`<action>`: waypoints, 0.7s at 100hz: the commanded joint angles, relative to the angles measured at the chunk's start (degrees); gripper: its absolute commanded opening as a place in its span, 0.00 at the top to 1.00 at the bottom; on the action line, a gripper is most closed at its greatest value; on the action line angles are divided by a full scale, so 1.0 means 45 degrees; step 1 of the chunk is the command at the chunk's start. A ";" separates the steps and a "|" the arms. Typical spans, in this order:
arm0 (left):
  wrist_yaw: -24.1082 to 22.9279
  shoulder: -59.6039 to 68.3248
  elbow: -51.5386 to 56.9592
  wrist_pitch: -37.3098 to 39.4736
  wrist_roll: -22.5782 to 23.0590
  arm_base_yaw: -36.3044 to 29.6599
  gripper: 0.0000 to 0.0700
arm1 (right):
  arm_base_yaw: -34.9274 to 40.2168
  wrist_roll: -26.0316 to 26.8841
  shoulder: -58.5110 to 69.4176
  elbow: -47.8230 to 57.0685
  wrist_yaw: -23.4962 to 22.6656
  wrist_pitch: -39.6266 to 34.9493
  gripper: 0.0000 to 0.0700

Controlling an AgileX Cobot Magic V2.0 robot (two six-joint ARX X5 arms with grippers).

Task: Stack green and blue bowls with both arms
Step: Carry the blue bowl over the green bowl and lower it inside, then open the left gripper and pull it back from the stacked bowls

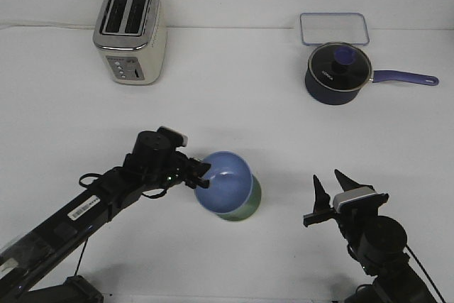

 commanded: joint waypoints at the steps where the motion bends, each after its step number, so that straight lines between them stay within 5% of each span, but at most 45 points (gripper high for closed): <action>1: -0.0126 0.0432 0.0194 0.0364 -0.0199 -0.0408 0.98 | 0.0039 -0.0010 0.0039 0.0010 -0.0039 0.0121 0.52; 33: -0.0670 0.1695 0.0194 0.0641 -0.0141 -0.0952 0.96 | 0.0034 -0.0015 0.0039 0.0010 -0.0039 0.0121 0.52; 36: -0.0665 0.1700 0.0194 0.0719 -0.0151 -0.0957 0.90 | 0.0034 -0.0015 0.0039 0.0010 -0.0039 0.0126 0.52; 44: -0.0661 0.1681 0.0194 0.1015 -0.0151 -0.0957 0.51 | 0.0039 -0.0015 0.0039 0.0010 -0.0039 0.0126 0.52; 48: -0.0661 0.1622 0.0194 0.1107 -0.0126 -0.0957 0.40 | 0.0034 -0.0015 0.0039 0.0010 -0.0039 0.0126 0.52; 70: -0.1807 0.0670 0.0267 0.1190 0.0685 -0.0223 0.40 | 0.0034 -0.0015 0.0039 0.0010 -0.0015 0.0121 0.52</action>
